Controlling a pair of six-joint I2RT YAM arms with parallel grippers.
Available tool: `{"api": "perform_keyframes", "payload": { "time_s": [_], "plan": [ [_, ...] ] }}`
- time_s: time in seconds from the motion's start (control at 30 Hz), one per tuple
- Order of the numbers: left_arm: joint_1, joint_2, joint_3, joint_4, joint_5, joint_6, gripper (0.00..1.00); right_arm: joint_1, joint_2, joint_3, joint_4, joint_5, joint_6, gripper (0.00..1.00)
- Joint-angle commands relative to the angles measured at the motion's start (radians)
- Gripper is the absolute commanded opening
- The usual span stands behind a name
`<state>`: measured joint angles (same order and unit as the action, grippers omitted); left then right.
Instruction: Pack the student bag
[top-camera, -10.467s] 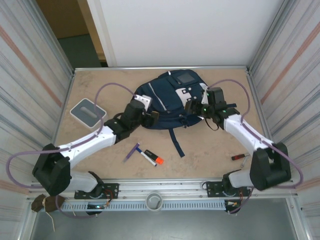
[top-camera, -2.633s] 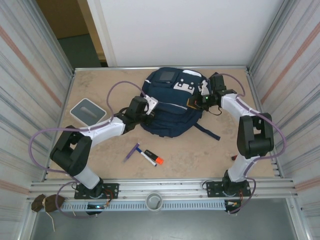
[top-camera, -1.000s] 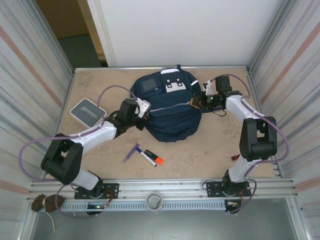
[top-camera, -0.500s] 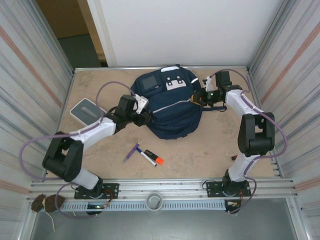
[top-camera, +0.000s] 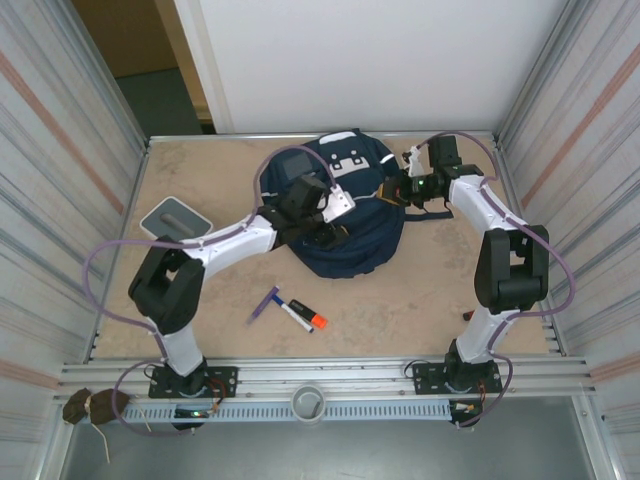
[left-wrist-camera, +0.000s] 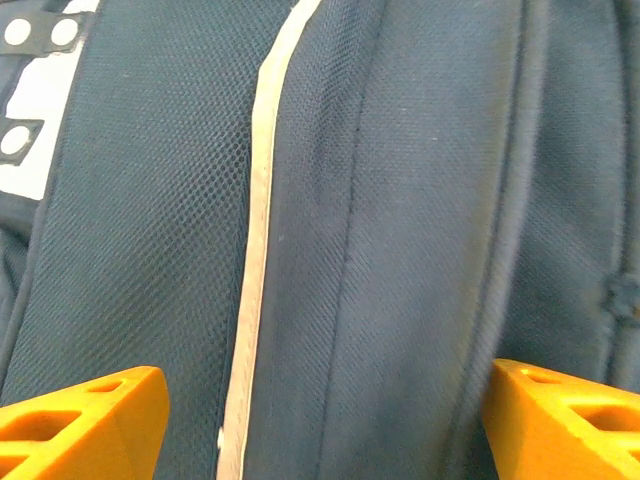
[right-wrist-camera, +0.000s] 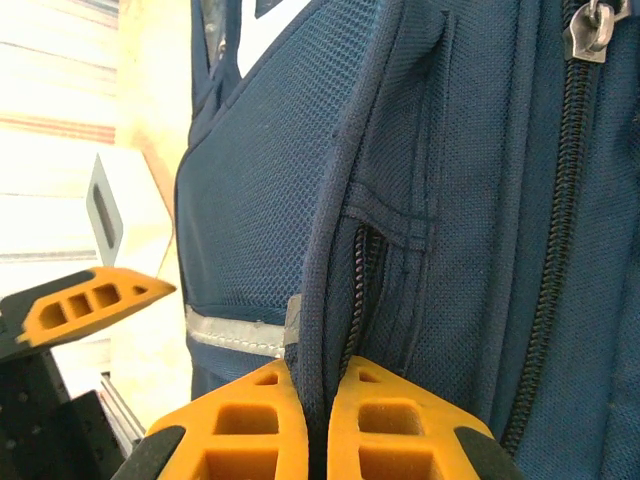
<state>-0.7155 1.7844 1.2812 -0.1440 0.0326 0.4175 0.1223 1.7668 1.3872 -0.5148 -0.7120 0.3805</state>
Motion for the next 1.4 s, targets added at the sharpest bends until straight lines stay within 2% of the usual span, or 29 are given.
{"api": "perform_keyframes", "payload": {
  "time_s": [0.0,0.13,0.37,0.53,0.6,0.63,0.73,0.8,0.87,0.97,1.1,1.23,1.37],
  "plan": [
    [0.001,0.041,0.079,-0.076,-0.003,0.054,0.77,0.019,0.015,0.057,-0.012,-0.069,-0.028,0.0],
    [0.032,0.061,0.143,-0.125,0.095,0.036,0.65,0.014,0.032,0.079,-0.073,-0.019,-0.083,0.01],
    [0.108,0.087,0.202,-0.132,0.297,-0.024,0.66,0.004,0.06,0.11,-0.13,0.003,-0.152,0.04],
    [0.124,0.142,0.265,-0.177,0.322,-0.017,0.5,0.0,0.074,0.133,-0.144,0.0,-0.161,0.08],
    [0.125,0.154,0.283,-0.195,0.321,-0.01,0.38,0.0,0.069,0.14,-0.154,0.012,-0.16,0.14],
    [0.127,0.155,0.289,-0.199,0.325,-0.012,0.32,-0.002,0.055,0.137,-0.156,0.037,-0.151,0.21],
    [0.139,0.138,0.293,-0.185,0.338,-0.06,0.09,-0.025,-0.024,0.094,-0.151,0.22,-0.087,0.4],
    [0.153,0.114,0.284,-0.155,0.347,-0.122,0.03,-0.026,-0.124,0.018,-0.121,0.345,-0.068,0.48],
    [0.172,0.086,0.265,-0.117,0.365,-0.189,0.0,-0.007,-0.249,-0.096,-0.054,0.406,-0.069,0.54],
    [0.2,0.053,0.253,-0.073,0.437,-0.288,0.0,0.073,-0.434,-0.274,0.036,0.429,-0.098,0.6],
    [0.225,0.032,0.264,-0.058,0.526,-0.356,0.0,0.28,-0.576,-0.437,0.086,0.479,-0.132,0.62],
    [0.246,0.05,0.316,-0.093,0.553,-0.372,0.0,0.533,-0.577,-0.525,0.148,0.548,-0.143,0.65],
    [0.247,0.065,0.341,-0.112,0.555,-0.358,0.0,0.741,-0.462,-0.534,0.204,0.622,-0.153,0.68]
  ]
}}
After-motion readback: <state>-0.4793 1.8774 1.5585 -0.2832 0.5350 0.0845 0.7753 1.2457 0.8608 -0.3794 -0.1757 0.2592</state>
